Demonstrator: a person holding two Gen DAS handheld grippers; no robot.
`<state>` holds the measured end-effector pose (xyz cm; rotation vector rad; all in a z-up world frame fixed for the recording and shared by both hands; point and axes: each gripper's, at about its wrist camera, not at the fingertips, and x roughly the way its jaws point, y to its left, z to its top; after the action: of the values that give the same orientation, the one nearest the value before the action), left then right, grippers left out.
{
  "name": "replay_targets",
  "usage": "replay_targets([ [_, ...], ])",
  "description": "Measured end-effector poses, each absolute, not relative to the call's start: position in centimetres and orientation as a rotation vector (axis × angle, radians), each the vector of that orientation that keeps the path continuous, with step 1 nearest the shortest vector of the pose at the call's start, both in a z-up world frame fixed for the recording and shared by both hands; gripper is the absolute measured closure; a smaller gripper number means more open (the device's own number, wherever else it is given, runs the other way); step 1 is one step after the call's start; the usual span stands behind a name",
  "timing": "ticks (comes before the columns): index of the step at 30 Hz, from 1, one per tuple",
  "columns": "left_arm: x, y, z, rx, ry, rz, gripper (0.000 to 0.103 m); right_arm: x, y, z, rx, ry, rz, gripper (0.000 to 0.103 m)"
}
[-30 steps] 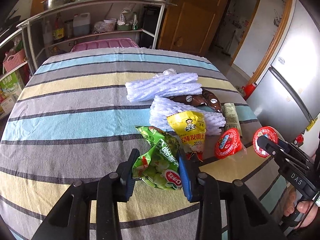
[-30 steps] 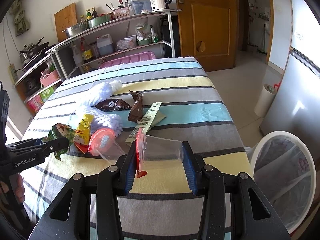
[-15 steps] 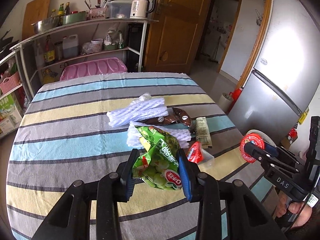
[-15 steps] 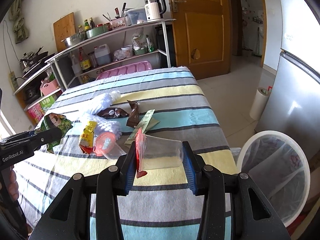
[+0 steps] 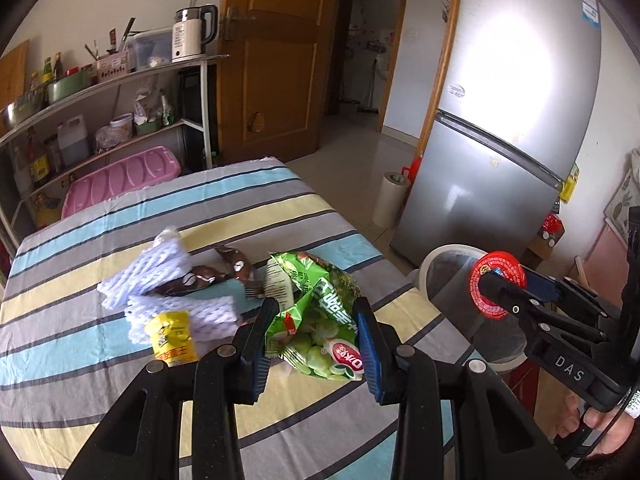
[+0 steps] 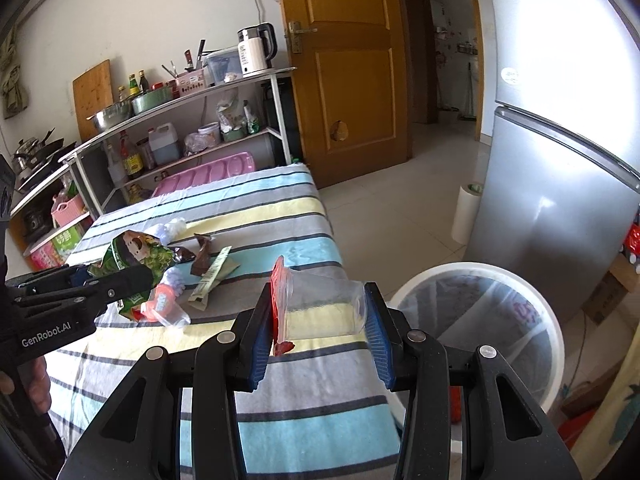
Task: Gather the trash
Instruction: 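Carry the green bag and clear cup in both tools over the white bin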
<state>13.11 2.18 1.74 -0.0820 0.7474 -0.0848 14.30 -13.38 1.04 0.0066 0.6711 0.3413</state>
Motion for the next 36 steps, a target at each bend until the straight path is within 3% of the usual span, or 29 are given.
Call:
replay_targets([
  [20, 18.1, -12.9, -0.6, 0.048, 0.785, -0.332, 0.064, 14.3, -25.4, -0.4, 0.068, 0.716, 0.067, 0.06],
  [36, 20.8, -16.3, -4.7, 0.091, 0.875, -0.343, 0.064, 16.6, -28.0, -5.7, 0.047, 0.854, -0.01, 0.059],
])
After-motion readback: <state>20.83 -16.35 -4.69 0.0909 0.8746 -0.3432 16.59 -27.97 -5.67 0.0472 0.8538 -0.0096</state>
